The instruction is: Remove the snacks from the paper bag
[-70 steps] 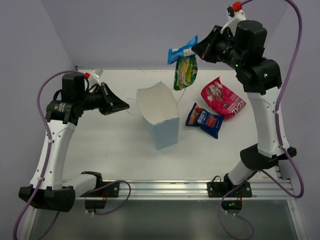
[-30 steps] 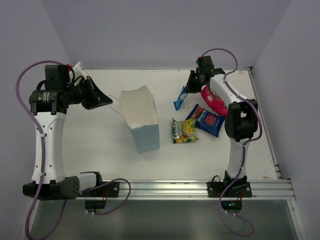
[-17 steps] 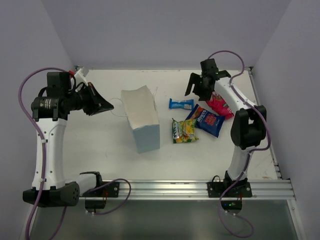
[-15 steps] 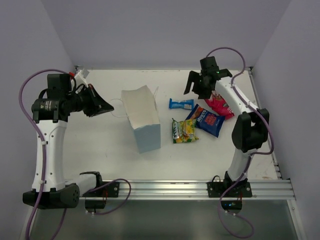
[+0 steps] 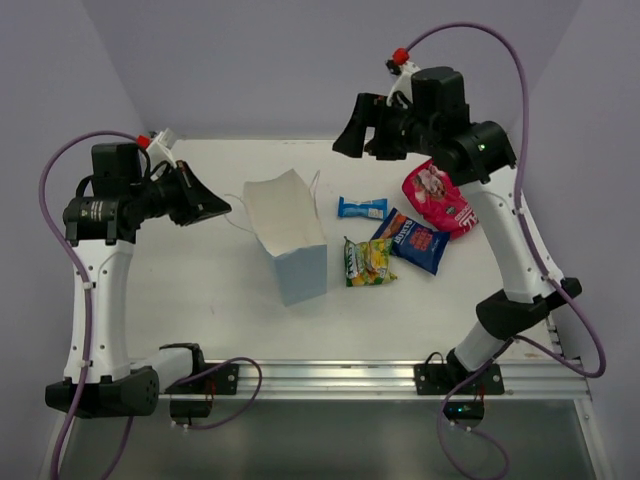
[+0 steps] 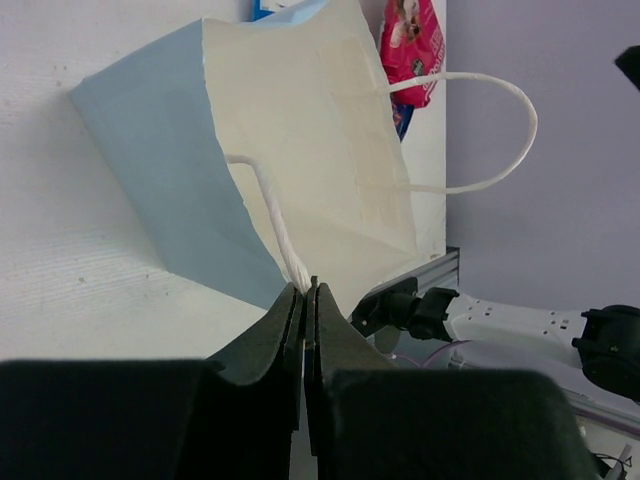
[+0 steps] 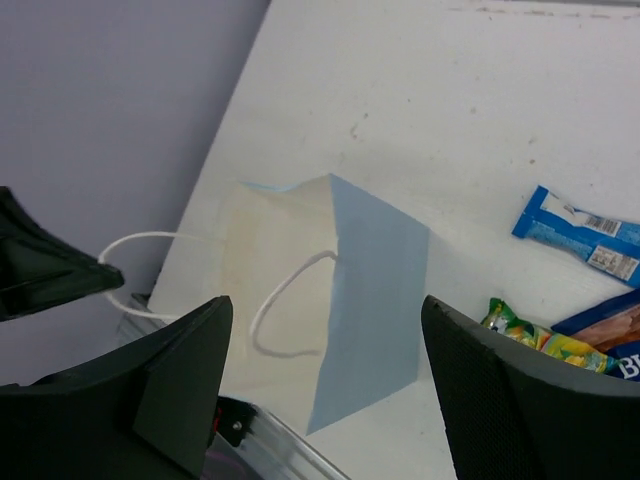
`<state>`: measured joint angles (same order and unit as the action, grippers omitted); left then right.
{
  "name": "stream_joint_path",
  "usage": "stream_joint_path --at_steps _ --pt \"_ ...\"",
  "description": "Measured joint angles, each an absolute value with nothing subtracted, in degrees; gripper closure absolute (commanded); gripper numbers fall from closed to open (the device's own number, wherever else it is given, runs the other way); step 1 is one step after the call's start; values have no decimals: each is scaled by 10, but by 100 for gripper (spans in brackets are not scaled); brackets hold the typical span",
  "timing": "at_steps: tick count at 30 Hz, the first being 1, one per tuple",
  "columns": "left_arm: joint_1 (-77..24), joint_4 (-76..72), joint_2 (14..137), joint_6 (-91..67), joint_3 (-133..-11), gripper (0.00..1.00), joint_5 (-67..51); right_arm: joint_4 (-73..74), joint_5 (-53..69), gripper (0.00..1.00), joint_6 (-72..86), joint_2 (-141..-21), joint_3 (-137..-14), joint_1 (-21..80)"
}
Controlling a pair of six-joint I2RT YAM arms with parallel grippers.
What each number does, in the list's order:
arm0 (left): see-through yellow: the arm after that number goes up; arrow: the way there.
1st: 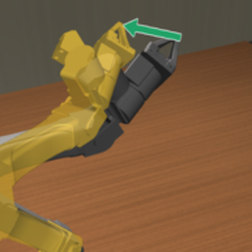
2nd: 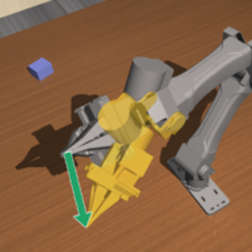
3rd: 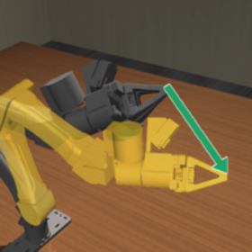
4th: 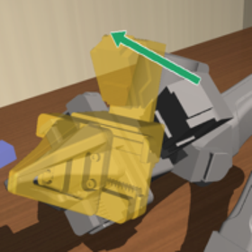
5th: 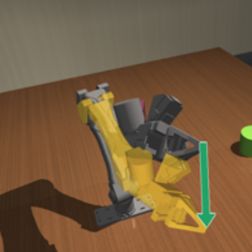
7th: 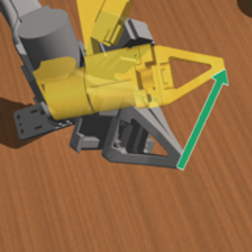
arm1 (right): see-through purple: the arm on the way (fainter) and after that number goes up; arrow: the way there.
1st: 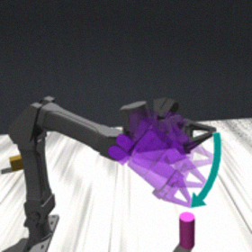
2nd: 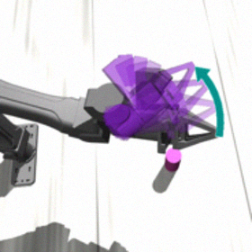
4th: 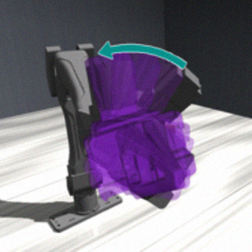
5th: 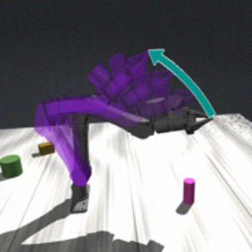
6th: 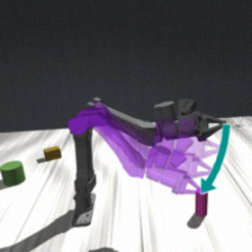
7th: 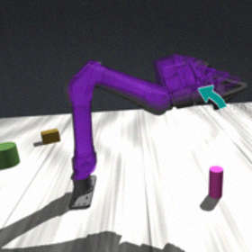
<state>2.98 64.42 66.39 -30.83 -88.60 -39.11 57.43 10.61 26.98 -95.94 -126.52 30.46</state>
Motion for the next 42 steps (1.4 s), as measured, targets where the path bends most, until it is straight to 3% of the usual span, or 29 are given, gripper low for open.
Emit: stream_joint_path --at_steps 16,21,22,24,25,26,42 --pt "30 632 693 -303 -906 90 -442 624 177 23 261 -1030 -1312 352" --pt "30 629 693 -299 -906 58 -448 623 168 17 264 -1030 -1309 352" --pt "30 628 694 -298 -907 42 -447 622 158 2 266 -1028 -1303 352" --pt "30 620 694 -298 -908 28 -445 622 130 1 271 -1025 -1286 353" --pt "30 616 694 -301 -908 10 -444 621 119 1 270 -1023 -1273 353" --pt "30 609 694 -305 -908 0 -443 623 109 1 269 -1021 -1261 352" --pt "30 524 645 -334 -903 0 -444 605 70 1 256 -867 -1097 351"
